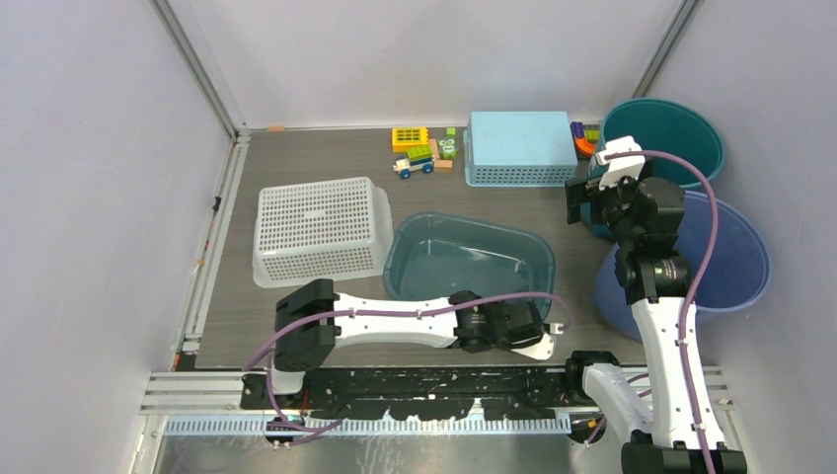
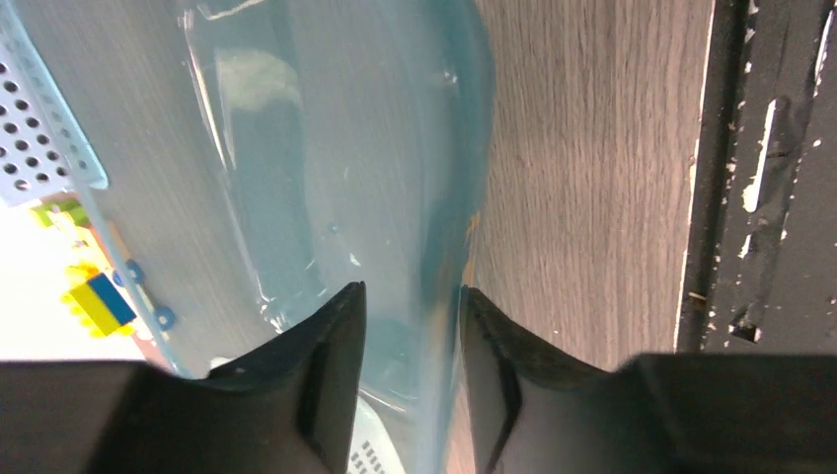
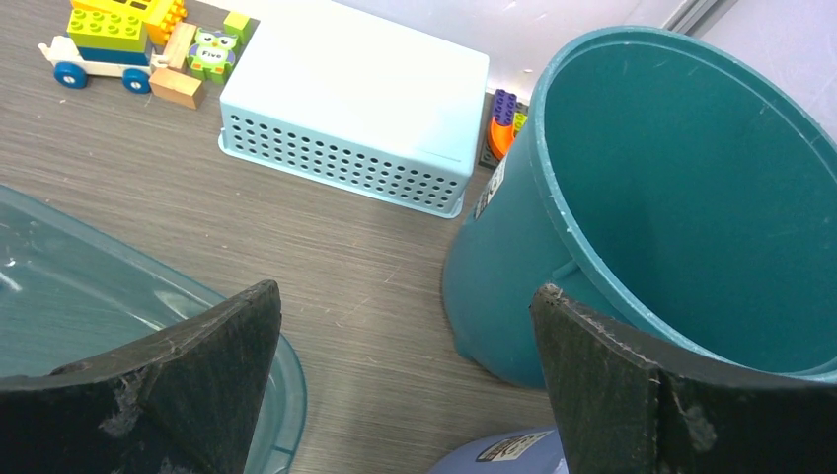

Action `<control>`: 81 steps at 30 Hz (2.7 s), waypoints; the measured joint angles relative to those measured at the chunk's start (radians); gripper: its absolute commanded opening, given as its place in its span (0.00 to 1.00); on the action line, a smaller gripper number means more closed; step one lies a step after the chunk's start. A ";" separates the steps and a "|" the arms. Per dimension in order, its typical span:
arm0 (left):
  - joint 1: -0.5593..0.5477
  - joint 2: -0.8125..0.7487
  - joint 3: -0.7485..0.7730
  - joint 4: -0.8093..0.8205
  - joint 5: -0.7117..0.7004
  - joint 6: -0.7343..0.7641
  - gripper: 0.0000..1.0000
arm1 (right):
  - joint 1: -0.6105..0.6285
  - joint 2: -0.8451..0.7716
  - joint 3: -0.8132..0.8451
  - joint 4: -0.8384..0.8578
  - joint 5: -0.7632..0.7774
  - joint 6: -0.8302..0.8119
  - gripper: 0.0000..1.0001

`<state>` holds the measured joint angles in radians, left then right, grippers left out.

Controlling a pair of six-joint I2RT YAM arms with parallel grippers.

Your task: Turn the large container upside down

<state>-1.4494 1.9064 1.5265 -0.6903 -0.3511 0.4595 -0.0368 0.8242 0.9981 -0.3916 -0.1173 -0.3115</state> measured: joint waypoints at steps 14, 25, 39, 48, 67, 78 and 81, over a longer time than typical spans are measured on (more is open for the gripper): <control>0.007 -0.020 0.003 0.000 -0.025 0.000 0.98 | 0.000 0.000 -0.011 0.003 -0.044 0.001 1.00; 0.243 -0.318 0.002 0.010 -0.032 0.042 1.00 | 0.000 0.006 -0.018 0.004 -0.069 0.001 1.00; 0.761 -0.705 -0.401 0.018 -0.012 0.074 1.00 | 0.000 0.027 -0.023 0.003 -0.112 0.008 1.00; 0.988 -0.798 -0.622 0.026 0.038 0.086 1.00 | 0.000 0.027 -0.023 0.003 -0.144 0.027 1.00; 1.063 -0.541 -0.706 0.343 -0.063 0.141 0.59 | 0.000 0.018 -0.024 0.003 -0.174 0.039 1.00; 1.119 -0.417 -0.657 0.496 -0.118 0.224 0.44 | 0.000 0.018 -0.026 0.003 -0.184 0.050 1.00; 1.132 -0.384 -0.646 0.544 -0.127 0.257 0.42 | 0.000 0.018 -0.026 0.002 -0.185 0.053 1.00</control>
<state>-0.3176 1.5227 0.8806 -0.1459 -0.4786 0.7170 -0.0368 0.8417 0.9718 -0.3893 -0.3019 -0.2588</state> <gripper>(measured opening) 0.445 0.996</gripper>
